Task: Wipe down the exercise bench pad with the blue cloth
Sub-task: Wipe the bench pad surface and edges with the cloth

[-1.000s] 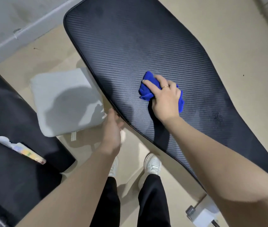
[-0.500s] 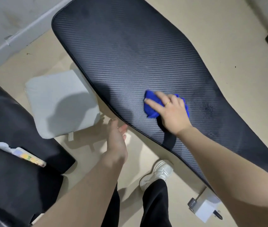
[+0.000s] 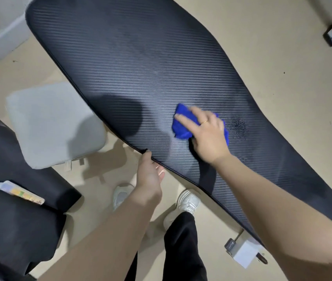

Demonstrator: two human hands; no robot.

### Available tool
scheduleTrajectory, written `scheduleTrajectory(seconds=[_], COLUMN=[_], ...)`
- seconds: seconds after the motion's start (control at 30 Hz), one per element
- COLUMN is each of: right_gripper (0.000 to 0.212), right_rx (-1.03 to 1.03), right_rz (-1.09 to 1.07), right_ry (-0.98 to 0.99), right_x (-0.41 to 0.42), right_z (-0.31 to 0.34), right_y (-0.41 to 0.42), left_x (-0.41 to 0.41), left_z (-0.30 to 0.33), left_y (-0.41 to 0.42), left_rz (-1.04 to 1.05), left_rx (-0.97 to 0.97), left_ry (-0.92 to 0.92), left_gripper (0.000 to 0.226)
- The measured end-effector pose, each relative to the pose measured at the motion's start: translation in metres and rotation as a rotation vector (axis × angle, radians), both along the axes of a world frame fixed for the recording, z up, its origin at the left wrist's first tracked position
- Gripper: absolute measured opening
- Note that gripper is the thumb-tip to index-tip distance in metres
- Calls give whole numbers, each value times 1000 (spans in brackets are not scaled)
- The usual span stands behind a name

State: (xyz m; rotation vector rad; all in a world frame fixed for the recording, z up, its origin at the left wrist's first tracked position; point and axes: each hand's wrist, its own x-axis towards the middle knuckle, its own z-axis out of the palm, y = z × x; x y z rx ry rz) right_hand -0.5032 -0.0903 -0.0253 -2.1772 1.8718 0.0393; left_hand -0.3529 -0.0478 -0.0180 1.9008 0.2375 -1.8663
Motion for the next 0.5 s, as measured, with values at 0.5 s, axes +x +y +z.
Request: scheduleTrajectory(seconds=[0.5], right_gripper=[59], right_rx=[21], right_rz=[-55], right_ry=[-44], right_x=[-70], right_z=[0], right_y=[-5], left_x=[-81], left_z=[-102], left_y=[12], left_rz=[-92], left_rx=[129], left_ry=[-239], left_gripper=[121])
